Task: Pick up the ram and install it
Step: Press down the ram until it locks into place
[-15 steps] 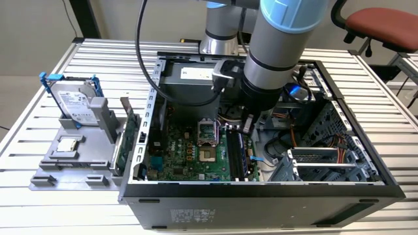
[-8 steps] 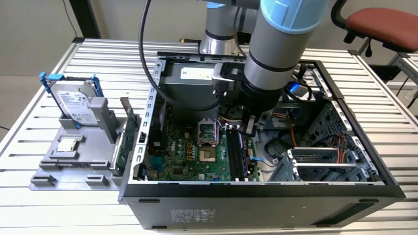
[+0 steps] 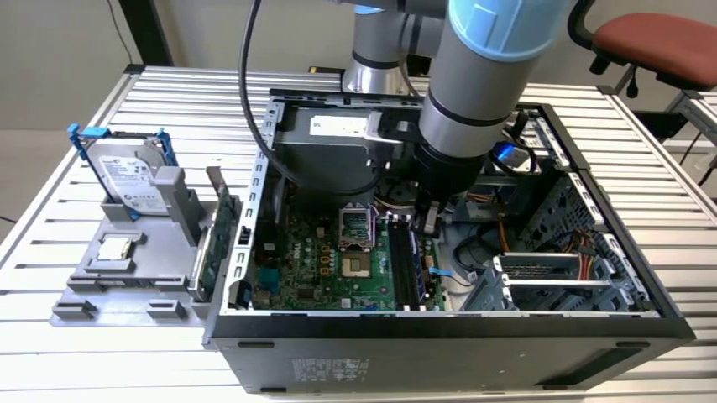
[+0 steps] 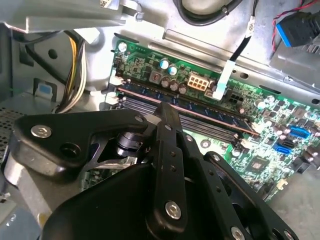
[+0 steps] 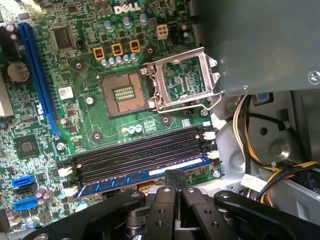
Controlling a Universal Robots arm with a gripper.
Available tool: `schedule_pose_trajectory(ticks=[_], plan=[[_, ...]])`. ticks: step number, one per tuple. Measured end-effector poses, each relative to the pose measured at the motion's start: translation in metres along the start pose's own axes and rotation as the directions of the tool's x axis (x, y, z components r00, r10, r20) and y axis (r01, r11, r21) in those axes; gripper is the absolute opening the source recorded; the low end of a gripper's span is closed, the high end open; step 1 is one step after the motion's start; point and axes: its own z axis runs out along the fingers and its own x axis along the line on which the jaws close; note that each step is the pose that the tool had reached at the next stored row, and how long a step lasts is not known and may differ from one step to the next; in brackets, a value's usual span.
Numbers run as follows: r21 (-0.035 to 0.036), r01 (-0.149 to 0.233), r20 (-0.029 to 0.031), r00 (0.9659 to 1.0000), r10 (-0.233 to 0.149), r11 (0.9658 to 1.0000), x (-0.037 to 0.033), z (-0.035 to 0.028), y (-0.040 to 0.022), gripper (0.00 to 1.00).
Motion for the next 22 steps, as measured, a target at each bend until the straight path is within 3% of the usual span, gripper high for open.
schedule_pose_trajectory(ticks=[4, 9, 16, 19, 22], plan=[[-0.0032, 0.041, -0.0035, 0.9992, -0.041, 0.9992, 0.0002, 0.0004, -0.0001, 0.0], [-0.0039, 0.058, -0.0084, 0.9983, -0.058, 0.9983, 0.0049, 0.0009, -0.0013, 0.0], [-0.001, 0.059, -0.0249, 0.998, -0.059, 0.9983, 0.0114, 0.0051, -0.0032, 0.0], [-0.0011, 0.059, -0.0258, 0.9979, -0.059, 0.9983, 0.0173, 0.0059, -0.0046, 0.0], [-0.0013, 0.058, -0.026, 0.998, -0.058, 0.9983, 0.0175, 0.006, -0.0048, 0.0]])
